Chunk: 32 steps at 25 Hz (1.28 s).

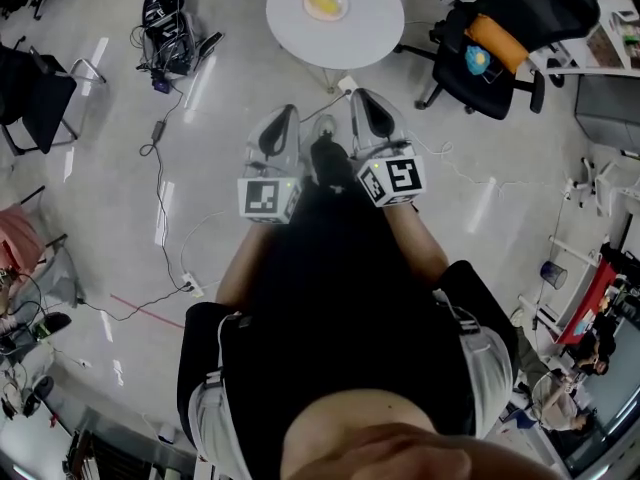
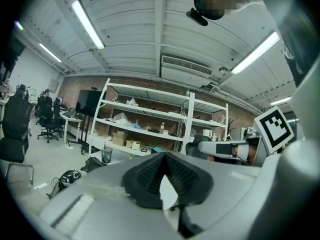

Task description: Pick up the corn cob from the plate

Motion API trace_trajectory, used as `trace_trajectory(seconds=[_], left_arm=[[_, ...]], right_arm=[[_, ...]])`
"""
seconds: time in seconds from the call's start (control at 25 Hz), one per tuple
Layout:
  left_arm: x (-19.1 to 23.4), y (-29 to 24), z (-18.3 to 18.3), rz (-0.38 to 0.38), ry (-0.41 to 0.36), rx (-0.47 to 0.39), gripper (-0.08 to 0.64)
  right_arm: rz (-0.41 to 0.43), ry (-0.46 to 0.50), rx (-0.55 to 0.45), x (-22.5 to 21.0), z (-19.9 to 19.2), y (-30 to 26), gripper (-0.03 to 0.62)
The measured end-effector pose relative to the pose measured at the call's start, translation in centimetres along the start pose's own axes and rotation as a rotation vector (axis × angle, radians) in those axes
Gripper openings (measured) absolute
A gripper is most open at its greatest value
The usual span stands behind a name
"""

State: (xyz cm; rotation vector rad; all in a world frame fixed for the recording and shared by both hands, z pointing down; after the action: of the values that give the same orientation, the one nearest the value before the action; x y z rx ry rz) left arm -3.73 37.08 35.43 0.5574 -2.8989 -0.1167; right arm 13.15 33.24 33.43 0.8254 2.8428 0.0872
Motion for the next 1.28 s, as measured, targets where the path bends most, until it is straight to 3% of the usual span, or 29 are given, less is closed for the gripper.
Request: trace_trajectory(seconds=[0.36,1.2,1.28], left_arm=[[1.8,-4.4,0.3,0.042,0.031,0.02,0.003],[3.1,-18.5,-0.8,0.042,-0.042,0.021,0.003],[2.7,-19.3,-0.7,0.075,-0.022,0.038,0.003]], right_arm=[[0.0,-0.009,0.008,-2.7,-0.4,-4.1,0.008],[0.04,-0.059,0.046,-12.7,-1.2,-13.9,0.008],[0.056,-0.067,0.053,-13.4,-1.3,-14.5,0.008]])
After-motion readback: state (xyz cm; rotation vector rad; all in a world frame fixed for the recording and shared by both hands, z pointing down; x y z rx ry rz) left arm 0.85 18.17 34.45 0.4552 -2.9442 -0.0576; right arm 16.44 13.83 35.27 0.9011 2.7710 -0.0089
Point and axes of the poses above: the fingertips, and each gripper's own axes: y backward along the fingers, x to its left, z out of its top, the point moved 6 cm from there along y, backward along the fingers, and after that the axes turned 11 degrees about -x, right-handed, at the moved point
